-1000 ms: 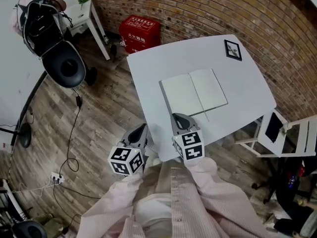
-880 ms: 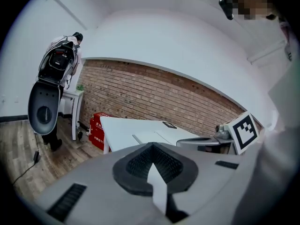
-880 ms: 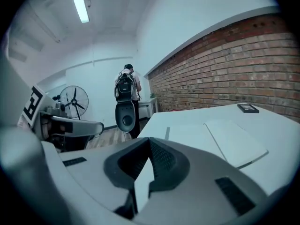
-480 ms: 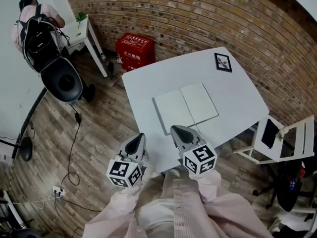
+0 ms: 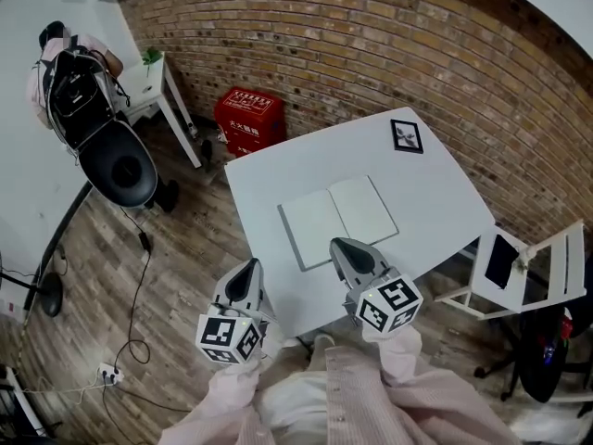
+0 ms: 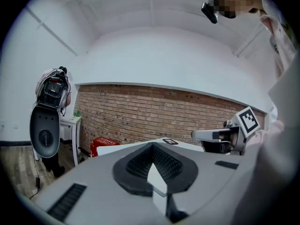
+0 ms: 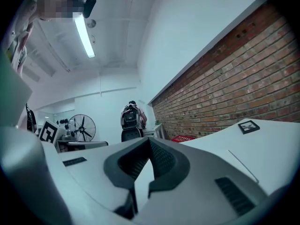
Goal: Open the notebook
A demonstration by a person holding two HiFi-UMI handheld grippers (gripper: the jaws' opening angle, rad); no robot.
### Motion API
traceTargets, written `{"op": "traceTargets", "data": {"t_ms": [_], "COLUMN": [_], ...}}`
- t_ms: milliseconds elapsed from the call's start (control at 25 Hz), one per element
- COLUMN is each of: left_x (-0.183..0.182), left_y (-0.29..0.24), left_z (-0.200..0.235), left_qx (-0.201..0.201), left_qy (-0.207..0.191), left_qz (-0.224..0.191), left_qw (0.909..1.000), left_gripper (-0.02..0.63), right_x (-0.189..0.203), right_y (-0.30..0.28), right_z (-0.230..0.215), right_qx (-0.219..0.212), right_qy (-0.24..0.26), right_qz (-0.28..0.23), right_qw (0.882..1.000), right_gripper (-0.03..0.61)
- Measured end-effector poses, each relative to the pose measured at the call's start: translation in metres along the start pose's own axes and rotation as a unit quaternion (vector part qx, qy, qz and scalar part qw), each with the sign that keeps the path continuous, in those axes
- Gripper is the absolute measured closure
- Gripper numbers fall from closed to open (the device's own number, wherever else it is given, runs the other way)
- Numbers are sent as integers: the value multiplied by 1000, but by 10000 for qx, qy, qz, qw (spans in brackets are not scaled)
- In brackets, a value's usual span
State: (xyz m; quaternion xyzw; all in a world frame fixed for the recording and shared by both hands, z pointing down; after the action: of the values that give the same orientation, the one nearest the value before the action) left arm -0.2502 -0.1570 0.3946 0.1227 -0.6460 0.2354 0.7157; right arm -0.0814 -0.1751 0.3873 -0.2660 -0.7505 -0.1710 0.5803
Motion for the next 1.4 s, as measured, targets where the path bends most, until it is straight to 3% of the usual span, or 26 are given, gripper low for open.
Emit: {"op": "traceTargets", "data": {"t_ms": [360, 640, 1400], "left_x": [-17, -21, -6], "left_y": [-1, 2, 13], "left_z": [-2, 0, -3], "left_qx": [-258, -391, -613], "left_qy": [-120, -132, -69], "left_qz": [-215, -295, -96], "left_qw": [9994, 9987, 9981], "left_gripper": [621, 621, 621], "right_x": [-25, -24, -17], "right_y": [16, 25, 41], "right_z": [-22, -31, -48], "right_qx": [139, 188, 483], "right_qy": [31, -9, -64], "right_qz": [-377, -376, -343], "right_qw": [9992, 9991, 9982], "right_gripper": [575, 575, 575]}}
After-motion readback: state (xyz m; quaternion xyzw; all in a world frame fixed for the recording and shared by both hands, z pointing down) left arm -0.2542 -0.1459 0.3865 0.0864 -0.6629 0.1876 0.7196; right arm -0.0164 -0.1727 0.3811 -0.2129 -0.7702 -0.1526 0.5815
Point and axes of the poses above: the fingertips, and each gripper's own axes: y backward along the fingers, z to its left, x out of its underside, the point moved 1 cm from there along y, backward along the fingers, and after that the axes turned 2 degrees about -y, right-handed, at the moved point
